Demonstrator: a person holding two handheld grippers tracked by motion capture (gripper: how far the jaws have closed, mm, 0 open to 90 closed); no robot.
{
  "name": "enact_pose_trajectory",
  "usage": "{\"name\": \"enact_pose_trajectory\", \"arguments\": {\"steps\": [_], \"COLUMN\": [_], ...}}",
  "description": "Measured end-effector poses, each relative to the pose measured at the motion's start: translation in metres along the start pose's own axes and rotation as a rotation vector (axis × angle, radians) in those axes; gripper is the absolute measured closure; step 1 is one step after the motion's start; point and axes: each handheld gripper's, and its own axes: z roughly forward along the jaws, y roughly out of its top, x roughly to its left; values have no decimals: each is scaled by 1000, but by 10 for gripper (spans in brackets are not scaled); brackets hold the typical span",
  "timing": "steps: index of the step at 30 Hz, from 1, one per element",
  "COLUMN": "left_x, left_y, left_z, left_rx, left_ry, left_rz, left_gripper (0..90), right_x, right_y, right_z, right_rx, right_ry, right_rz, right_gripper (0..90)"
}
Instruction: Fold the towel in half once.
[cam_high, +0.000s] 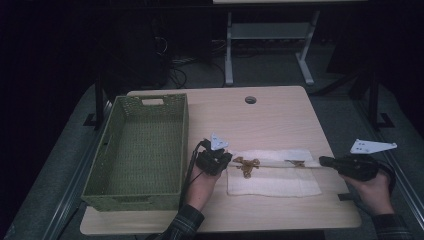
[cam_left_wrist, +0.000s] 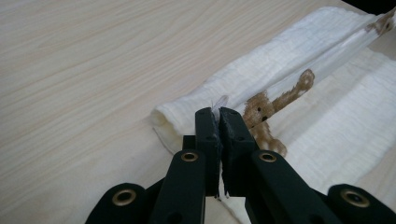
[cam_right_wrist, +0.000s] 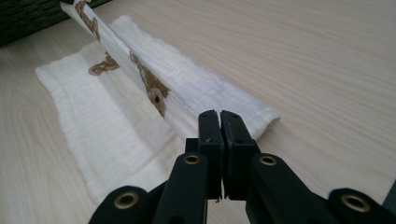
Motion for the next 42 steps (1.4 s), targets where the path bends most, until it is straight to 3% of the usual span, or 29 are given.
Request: {"name": "enact_pose_trajectory", "arguments": {"steps": [12, 22, 29, 36, 40, 42], "left_x": [-14, -24, -28, -33, -33, -33], "left_y": [-19, -32, -40, -49, -47, -43], "left_z": [-10, -9, -3, 5, 2, -2], "left_rx": [28, 81, 128, 207, 189, 161], "left_ry": [-33, -45, -64, -90, -91, -90], "left_rz": [16, 25, 26, 48, 44, 46], "left_gripper": [865, 865, 865, 860, 843, 808], "right_x": [16, 26, 28, 31, 32, 32], "right_y": [-18, -33, -41, -49, -48, -45], "right_z": [-9, -4, -1, 1, 0, -4], "right_rx": [18, 76, 126, 174, 173, 140], "right_ry": [12, 29, 37, 51, 60, 66], "right_rz": [3, 9, 6, 10, 13, 16], "right_gripper": [878, 878, 878, 866, 787, 748]}}
